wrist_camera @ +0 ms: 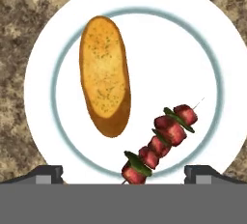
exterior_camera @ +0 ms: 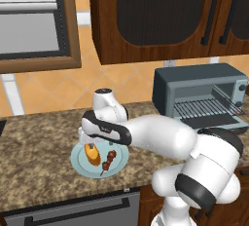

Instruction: Pick up the kebab skewer and baguette bread, and place them inside the toaster oven. Close the toaster oven door and start by setting the timer.

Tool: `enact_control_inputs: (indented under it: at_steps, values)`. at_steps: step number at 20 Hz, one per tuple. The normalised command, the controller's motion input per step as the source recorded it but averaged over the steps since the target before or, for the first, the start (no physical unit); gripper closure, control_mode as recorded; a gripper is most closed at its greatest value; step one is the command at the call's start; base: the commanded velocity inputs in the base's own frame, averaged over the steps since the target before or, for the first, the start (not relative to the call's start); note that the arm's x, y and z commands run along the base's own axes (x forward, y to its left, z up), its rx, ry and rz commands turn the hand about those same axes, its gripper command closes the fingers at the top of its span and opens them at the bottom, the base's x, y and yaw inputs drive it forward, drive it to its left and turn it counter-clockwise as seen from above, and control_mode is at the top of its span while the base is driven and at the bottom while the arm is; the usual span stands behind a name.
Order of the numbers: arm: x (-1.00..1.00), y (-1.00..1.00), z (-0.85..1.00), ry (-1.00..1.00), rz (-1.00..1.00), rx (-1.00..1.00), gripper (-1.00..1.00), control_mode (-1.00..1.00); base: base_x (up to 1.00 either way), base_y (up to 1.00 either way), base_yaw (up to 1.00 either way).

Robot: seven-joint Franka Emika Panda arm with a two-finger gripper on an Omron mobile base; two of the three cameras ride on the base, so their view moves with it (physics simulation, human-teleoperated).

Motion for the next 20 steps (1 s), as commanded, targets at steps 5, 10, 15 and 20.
enact_control_inputs:
  at_steps: [5,10,15,20]
  values:
    - [0.14,0.25,-0.5,-0.16,0.0,0.0,-1.0,-1.0,0.0,0.0,0.0]
    - [0.26,0.08,-0.32,-0.1,0.0,0.0,-1.0,-1.0,0.0,0.0,0.0]
    - [0.23,0.05,-0.14,0.0,0.0,0.0,-1.0,-1.0,0.0,0.0,0.0]
    - [0.05,0.16,-0.15,0.0,0.0,0.0,-1.0,-1.0,0.0,0.0,0.0]
